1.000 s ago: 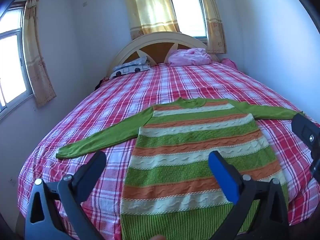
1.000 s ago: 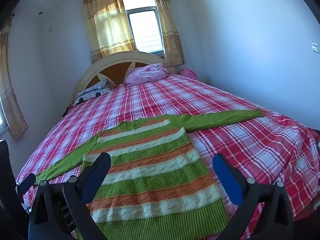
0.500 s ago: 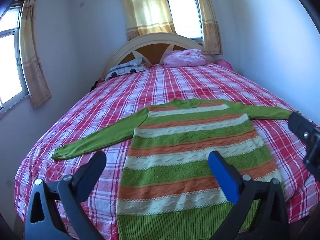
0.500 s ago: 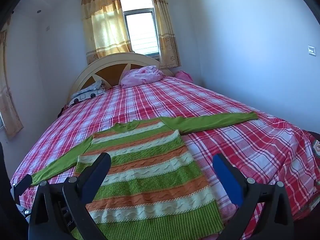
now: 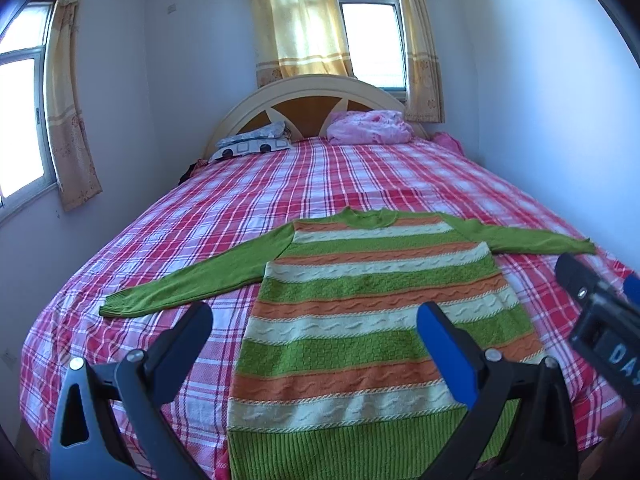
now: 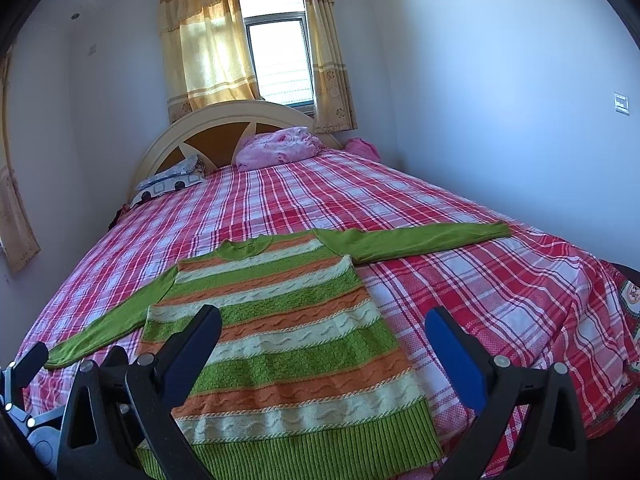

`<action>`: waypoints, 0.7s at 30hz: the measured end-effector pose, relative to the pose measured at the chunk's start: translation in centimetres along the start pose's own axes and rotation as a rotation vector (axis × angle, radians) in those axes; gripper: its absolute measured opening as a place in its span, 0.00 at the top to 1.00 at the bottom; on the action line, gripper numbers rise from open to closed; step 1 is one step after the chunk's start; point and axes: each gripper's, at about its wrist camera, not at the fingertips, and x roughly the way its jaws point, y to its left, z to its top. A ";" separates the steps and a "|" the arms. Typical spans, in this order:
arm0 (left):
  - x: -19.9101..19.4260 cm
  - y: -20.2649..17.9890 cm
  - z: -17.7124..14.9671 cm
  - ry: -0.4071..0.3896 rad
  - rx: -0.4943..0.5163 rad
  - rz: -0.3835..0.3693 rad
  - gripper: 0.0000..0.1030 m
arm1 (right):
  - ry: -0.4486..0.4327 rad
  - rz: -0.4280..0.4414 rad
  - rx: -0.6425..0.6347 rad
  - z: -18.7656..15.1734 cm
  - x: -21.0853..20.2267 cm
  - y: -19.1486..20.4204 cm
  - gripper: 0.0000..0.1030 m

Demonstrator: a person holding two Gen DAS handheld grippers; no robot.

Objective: Fold small clothes
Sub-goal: 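Move both tools toward the green striped sweater on the bed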

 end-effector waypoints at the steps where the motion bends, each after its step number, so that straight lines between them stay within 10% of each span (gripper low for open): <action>1: -0.1 0.0 0.0 -0.002 -0.004 0.000 0.00 | 0.003 -0.004 -0.003 -0.1 0.1 0.0 0.01; 21: 0.1 0.4 -0.1 0.010 -0.023 0.006 0.00 | 0.017 -0.020 -0.010 -0.4 0.4 0.3 0.01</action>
